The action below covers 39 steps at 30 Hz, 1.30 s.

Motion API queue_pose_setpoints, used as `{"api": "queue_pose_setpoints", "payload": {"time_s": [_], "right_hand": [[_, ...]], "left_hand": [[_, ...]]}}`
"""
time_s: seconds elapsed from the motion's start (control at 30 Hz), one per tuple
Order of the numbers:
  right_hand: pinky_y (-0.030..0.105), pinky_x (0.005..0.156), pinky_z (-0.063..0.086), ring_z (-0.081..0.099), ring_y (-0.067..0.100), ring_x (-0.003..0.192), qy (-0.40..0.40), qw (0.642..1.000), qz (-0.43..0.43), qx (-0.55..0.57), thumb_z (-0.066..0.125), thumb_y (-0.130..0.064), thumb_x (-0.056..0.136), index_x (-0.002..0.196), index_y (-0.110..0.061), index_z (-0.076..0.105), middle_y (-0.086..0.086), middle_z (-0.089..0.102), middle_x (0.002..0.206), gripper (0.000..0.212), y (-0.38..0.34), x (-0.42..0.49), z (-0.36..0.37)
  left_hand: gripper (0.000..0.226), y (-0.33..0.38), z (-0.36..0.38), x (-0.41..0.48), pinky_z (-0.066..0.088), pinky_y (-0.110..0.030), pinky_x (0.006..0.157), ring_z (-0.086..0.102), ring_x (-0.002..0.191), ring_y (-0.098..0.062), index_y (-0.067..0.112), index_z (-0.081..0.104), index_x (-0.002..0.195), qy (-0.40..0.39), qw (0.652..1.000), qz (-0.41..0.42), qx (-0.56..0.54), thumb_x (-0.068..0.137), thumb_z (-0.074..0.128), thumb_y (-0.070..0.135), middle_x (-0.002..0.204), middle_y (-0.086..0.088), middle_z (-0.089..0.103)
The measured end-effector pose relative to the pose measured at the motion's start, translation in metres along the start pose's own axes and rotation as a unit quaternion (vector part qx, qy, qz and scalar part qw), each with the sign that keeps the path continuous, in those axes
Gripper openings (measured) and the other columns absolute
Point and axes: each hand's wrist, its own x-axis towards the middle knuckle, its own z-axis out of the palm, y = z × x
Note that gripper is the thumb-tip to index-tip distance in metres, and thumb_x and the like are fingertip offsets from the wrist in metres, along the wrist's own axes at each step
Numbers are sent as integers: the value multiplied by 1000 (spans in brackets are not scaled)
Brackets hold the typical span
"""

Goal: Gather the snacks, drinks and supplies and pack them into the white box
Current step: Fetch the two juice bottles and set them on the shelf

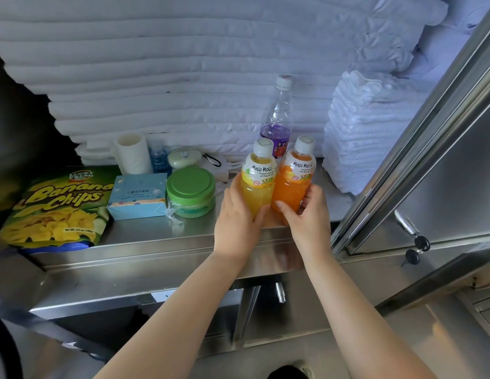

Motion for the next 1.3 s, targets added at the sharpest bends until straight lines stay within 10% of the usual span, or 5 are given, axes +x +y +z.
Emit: {"api": "queue_pose_setpoints", "payload": {"time_s": [0.23,0.73,1.03,1.3], "right_hand": [[40,89,48,57,20,105,-32,998,47,-27,75,-32,76,123,-15,43,2,55,118,59,-1,36,-3],[42,91,48,56,23,110,-56,998,34,-23,73,-31,79,132,-13,40,6,55,124,65,6,52,5],[40,90,48,50,30,120,-46,991,13,-128,60,-33,87,149,-10,9,13,44,141,83,-2,32,6],[41,104,38,48,29,123,22,965,-123,-230,41,-30,94,124,-2,51,13,57,129,42,5,-35,3]], "left_hand": [[75,14,19,32,43,-36,85,52,110,-36,-5,29,135,-11,998,-49,38,82,69,29,124,-21,45],[79,5,39,51,39,-36,89,46,118,-33,1,28,136,-20,996,-74,-39,76,74,24,132,-17,41],[104,4,37,44,31,-32,104,32,133,-29,1,11,145,-50,996,-64,-23,74,74,41,145,-18,28],[80,-3,34,-2,21,-32,111,15,143,-27,-1,-7,146,-104,973,0,208,95,34,45,156,-19,5]]}}
